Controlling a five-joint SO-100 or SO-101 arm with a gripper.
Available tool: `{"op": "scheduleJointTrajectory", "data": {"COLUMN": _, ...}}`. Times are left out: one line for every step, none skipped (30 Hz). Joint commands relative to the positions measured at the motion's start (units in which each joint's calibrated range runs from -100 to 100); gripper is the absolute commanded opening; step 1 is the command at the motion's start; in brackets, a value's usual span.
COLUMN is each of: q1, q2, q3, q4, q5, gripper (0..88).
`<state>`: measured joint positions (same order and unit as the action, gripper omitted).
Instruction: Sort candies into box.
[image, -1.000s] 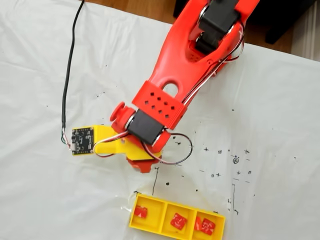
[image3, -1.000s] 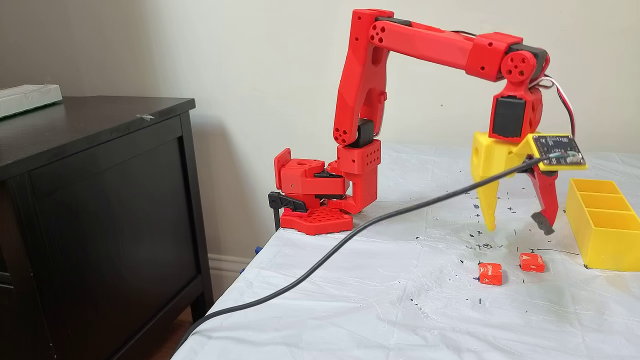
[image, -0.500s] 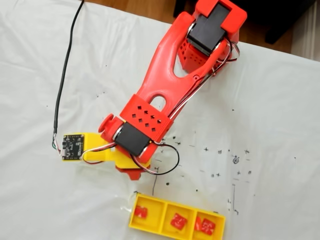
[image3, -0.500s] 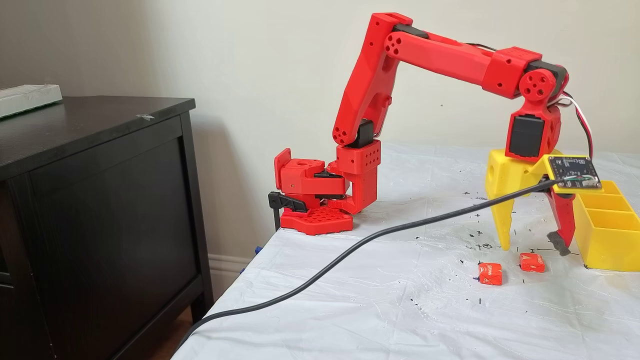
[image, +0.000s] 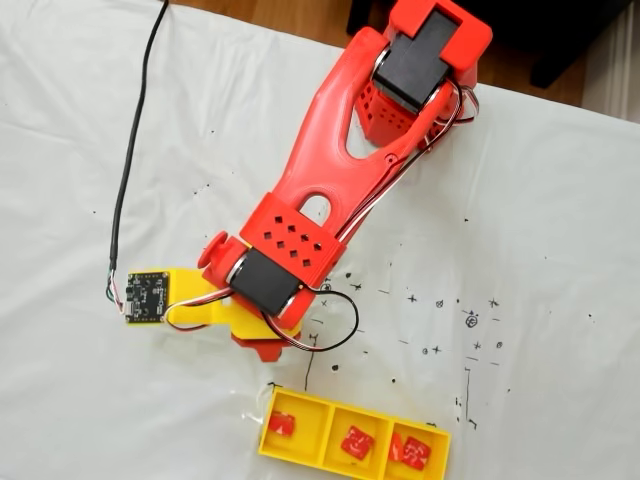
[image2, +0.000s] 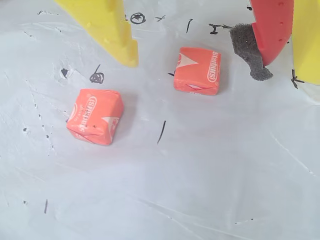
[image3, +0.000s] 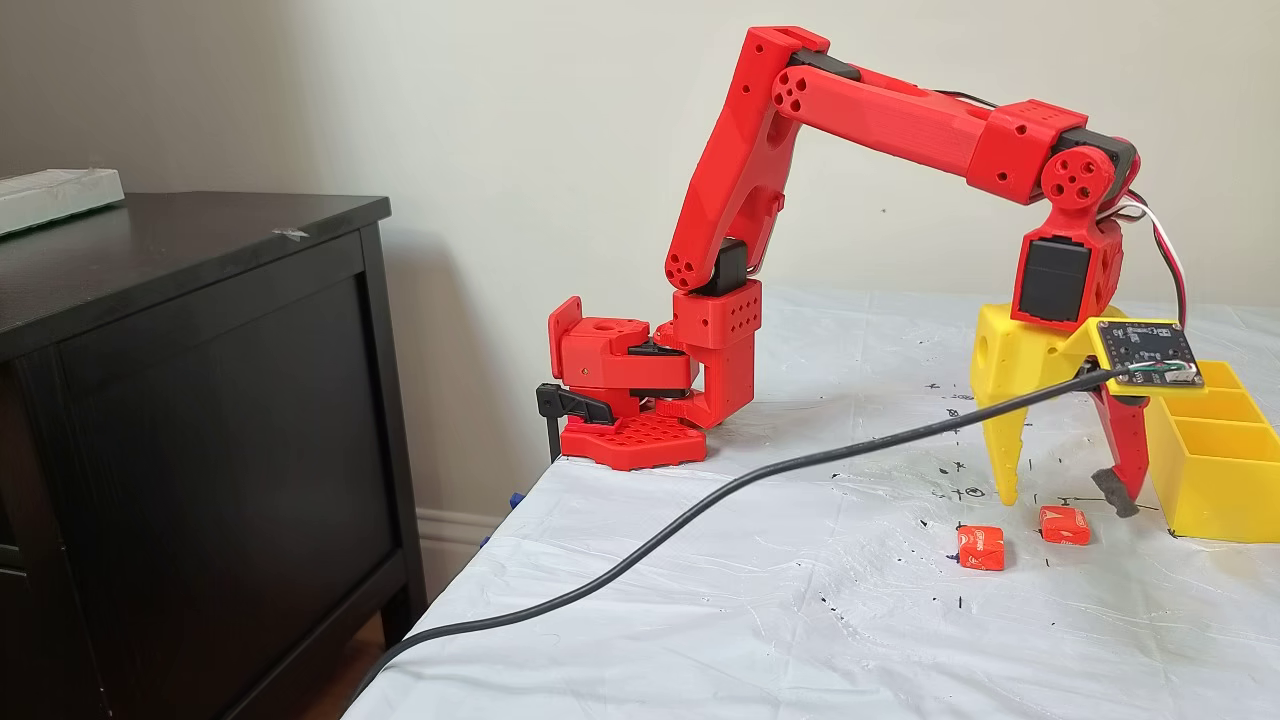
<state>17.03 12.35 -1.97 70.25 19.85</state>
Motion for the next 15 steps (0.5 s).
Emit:
{"op": "scheduleJointTrajectory", "data": {"q1": -0.8, "q2": -1.0, "q3": 0.6, "q4": -2.0, "q5": 0.1, "gripper": 28.7}}
{"op": "scheduleJointTrajectory", "data": {"q1": -0.8, "q2": -0.9, "q3": 0.7, "q4": -2.1, "q5": 0.1, "gripper": 28.6}}
{"op": "scheduleJointTrajectory", "data": {"q1": -0.8, "q2": -0.8, "q3": 0.9, "q4": -2.1, "q5": 0.2, "gripper": 28.5}}
{"op": "scheduleJointTrajectory", "data": {"q1": -0.9, "q2": -0.8, "q3": 1.3, "q4": -2.2, "q5": 0.2, "gripper": 28.4}}
{"op": "scheduleJointTrajectory", "data": {"q1": -1.0, "q2": -0.8, "q3": 1.7, "q4": -2.3, "q5": 0.2, "gripper": 28.3}}
{"op": "scheduleJointTrajectory", "data": {"q1": -1.1, "q2": -0.8, "q3": 1.9, "q4": -2.7, "q5": 0.2, "gripper": 28.2}}
{"op": "scheduleJointTrajectory", "data": {"q1": -1.2, "q2": -0.8, "q3": 2.3, "q4": -3.0, "q5": 0.1, "gripper": 28.0}}
{"op": "scheduleJointTrajectory", "data": {"q1": -1.3, "q2": -0.7, "q3": 2.7, "q4": -3.2, "q5": 0.1, "gripper": 27.8}}
{"op": "scheduleJointTrajectory", "data": {"q1": -1.4, "q2": -0.6, "q3": 2.8, "q4": -3.5, "q5": 0.0, "gripper": 27.6}}
{"op": "scheduleJointTrajectory", "data": {"q1": -1.4, "q2": -0.6, "q3": 2.9, "q4": -3.8, "q5": -0.1, "gripper": 27.4}}
{"op": "scheduleJointTrajectory", "data": {"q1": -1.6, "q2": -0.4, "q3": 3.1, "q4": -4.1, "q5": -0.3, "gripper": 27.3}}
{"op": "scheduleJointTrajectory", "data": {"q1": -1.7, "q2": -0.2, "q3": 3.1, "q4": -4.1, "q5": -0.4, "gripper": 27.2}}
{"op": "scheduleJointTrajectory", "data": {"q1": -1.8, "q2": -0.1, "q3": 3.3, "q4": -4.2, "q5": -0.5, "gripper": 27.2}}
{"op": "scheduleJointTrajectory", "data": {"q1": -1.9, "q2": -0.1, "q3": 3.5, "q4": -4.6, "q5": -0.6, "gripper": 26.8}}
{"op": "scheduleJointTrajectory", "data": {"q1": -2.1, "q2": -0.1, "q3": 3.8, "q4": -5.0, "q5": -0.6, "gripper": 26.5}}
